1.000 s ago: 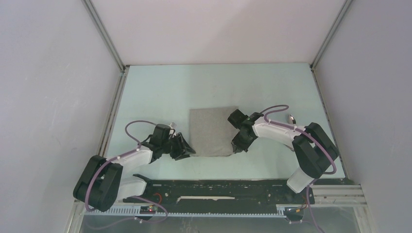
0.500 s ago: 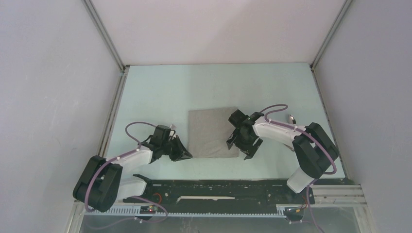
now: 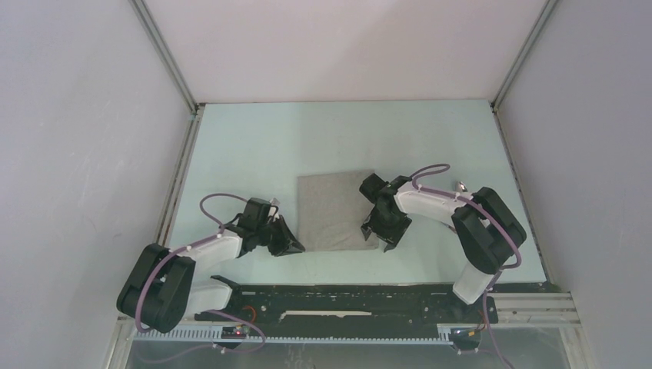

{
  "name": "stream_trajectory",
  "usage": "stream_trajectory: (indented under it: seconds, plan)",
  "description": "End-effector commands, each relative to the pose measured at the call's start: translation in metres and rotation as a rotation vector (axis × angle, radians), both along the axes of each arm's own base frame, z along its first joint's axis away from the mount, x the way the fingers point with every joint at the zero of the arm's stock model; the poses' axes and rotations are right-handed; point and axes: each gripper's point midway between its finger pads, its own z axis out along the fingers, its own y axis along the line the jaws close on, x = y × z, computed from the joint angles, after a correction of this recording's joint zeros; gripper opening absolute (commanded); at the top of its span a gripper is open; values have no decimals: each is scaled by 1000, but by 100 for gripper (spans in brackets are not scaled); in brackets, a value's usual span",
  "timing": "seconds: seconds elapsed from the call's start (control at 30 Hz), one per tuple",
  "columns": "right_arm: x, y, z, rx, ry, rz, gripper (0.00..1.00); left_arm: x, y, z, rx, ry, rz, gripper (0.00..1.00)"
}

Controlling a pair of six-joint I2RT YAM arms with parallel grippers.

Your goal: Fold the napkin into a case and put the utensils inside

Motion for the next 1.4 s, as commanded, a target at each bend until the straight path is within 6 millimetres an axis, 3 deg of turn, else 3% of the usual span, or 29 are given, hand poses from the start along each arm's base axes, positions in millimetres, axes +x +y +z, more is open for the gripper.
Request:
stream_trajectory:
  seconds: [0.0,0.3,0.6,0.67,0.7,0.73,0.9,1.07,1.23,1.37]
  plan:
    - [10,2,3,-25,-45,35,68,3,-1,1,15,-10,-18,11]
    - [10,4,-19,-67,-27,24,57,5,-1,4,15,-13,-12,12]
    - [9,0,-29,-113,-45,7,37,4,0,5,18,-17,-16,12]
    - [12,4,-31,-91,-77,3,21,5,0,5,20,-18,-15,13]
    - [12,4,-31,-82,-84,0,4,5,0,4,21,-16,-14,12]
    - [13,6,-30,-74,-90,-4,0,5,0,4,21,-15,-14,13]
    - [11,6,-13,-74,-128,-21,0,7,-1,3,20,-12,-10,17]
    - [5,12,7,-10,-130,-1,0,12,-5,16,0,-28,-7,0]
    - [10,14,41,30,-176,54,0,18,-11,46,-42,-67,-7,0]
    - [36,15,71,79,-286,113,0,31,-15,76,-58,-125,0,0]
